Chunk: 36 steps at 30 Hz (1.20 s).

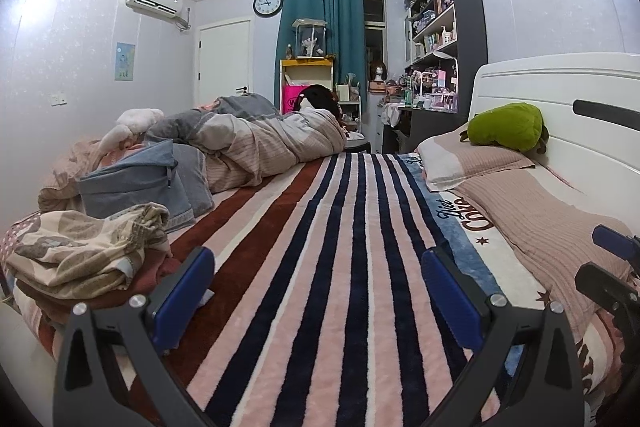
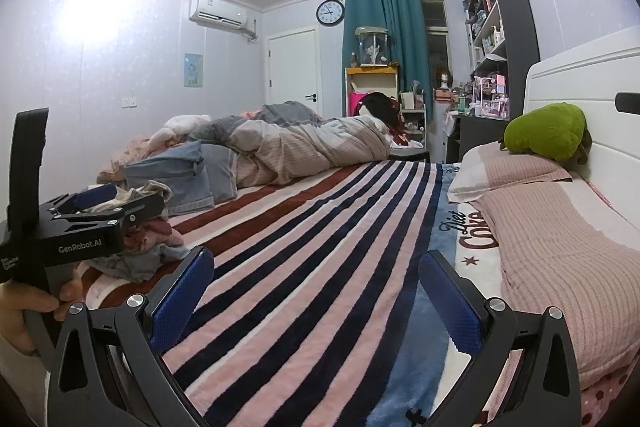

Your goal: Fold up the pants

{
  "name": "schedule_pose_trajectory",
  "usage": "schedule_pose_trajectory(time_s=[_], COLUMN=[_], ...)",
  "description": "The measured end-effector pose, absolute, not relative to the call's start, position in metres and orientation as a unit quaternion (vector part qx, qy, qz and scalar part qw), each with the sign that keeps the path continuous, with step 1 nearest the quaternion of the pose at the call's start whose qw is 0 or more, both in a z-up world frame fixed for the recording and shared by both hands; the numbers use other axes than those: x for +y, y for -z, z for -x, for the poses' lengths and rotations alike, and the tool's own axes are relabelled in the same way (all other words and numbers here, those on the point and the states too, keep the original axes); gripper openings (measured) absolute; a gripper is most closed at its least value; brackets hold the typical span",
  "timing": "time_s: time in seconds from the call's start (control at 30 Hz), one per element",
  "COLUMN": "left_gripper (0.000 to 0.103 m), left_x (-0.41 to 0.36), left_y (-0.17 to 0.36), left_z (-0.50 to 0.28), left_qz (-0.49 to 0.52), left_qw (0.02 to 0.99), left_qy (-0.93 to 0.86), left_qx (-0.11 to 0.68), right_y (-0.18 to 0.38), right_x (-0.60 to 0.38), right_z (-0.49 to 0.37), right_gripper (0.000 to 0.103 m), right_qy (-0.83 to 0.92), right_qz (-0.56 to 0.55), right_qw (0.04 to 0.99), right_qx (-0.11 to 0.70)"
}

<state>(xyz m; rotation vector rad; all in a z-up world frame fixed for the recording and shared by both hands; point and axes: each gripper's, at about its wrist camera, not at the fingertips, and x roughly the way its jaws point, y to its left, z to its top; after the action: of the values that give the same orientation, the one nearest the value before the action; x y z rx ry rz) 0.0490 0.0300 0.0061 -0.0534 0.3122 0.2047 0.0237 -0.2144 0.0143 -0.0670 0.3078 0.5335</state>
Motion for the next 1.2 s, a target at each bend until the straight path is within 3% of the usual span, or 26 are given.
schedule_pose_trajectory(time_s=[1.2], left_gripper=[0.102], left_x=[0.033], left_y=[-0.005], left_z=[-0.042], left_qz=[0.029], left_qw=[0.982], left_qy=[-0.113], left_qx=[0.150], right_y=[-0.020], right_x=[-0.202], right_z=[-0.020], right_gripper=[0.102], right_qy=[-0.265], right_qz=[0.030], right_qw=[0.952], right_qx=[0.149])
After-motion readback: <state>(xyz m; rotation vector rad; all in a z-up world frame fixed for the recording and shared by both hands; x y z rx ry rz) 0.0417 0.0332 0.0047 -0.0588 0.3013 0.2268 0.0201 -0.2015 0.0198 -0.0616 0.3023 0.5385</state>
